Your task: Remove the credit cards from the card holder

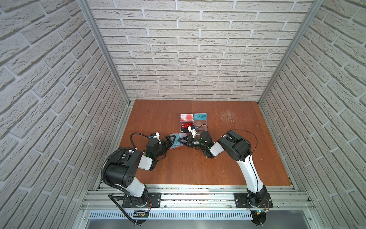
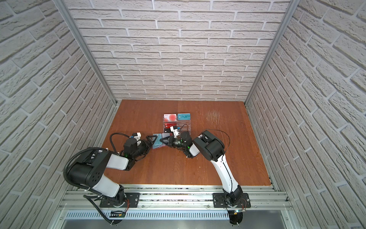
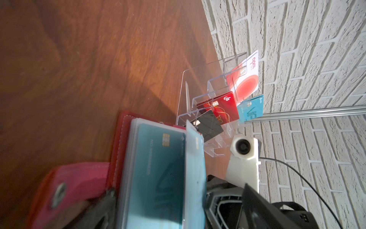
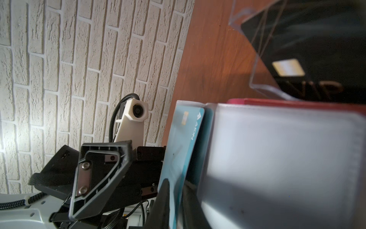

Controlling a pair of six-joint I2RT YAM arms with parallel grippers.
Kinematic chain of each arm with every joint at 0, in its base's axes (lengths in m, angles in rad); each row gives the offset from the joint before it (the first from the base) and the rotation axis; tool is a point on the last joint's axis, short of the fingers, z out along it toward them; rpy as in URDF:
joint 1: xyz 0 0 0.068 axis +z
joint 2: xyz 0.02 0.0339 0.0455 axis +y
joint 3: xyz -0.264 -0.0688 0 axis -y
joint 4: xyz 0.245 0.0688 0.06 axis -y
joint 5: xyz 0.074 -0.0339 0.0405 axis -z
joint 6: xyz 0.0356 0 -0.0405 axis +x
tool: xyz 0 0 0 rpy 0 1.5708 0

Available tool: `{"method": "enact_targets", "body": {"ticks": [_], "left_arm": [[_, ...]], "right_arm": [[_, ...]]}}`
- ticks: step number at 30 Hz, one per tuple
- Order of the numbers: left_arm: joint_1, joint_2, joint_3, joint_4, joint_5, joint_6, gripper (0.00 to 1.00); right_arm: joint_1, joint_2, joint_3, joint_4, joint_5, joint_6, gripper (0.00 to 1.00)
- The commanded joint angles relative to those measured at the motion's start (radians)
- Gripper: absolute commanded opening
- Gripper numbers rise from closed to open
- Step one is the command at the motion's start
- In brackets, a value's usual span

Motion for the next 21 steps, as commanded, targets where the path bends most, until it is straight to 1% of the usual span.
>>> {"method": "enact_targets", "body": {"ticks": [1, 6, 9, 13, 18, 21], "left_arm": [[0.014, 0.027, -0.042, -0.116, -0.020, 0.018, 0.98], [0.017, 0.017, -0.045, -0.124, -0.021, 0.021, 0.98], [0.018, 0.015, -0.044, -0.124, -0.022, 0.021, 0.98], [0.018, 0.014, -0.041, -0.124, -0.020, 0.018, 0.98], [0.018, -0.016, -0.031, -0.148, -0.009, 0.020, 0.98], [0.018, -0.080, -0.019, -0.191, 0.001, 0.019, 0.98]], "right_arm": [[-0.014, -0.001, -0.006, 0.130, -0.007, 0.021, 0.15], [-0.019, -0.004, -0.015, 0.130, -0.012, 0.016, 0.15], [-0.020, -0.003, -0.012, 0.126, -0.019, 0.016, 0.12], [-0.020, -0.008, -0.013, 0.085, -0.018, -0.009, 0.13], [-0.019, -0.047, -0.019, -0.104, 0.003, -0.095, 0.17], [-0.019, -0.067, -0.012, -0.213, 0.008, -0.152, 0.22]]}}
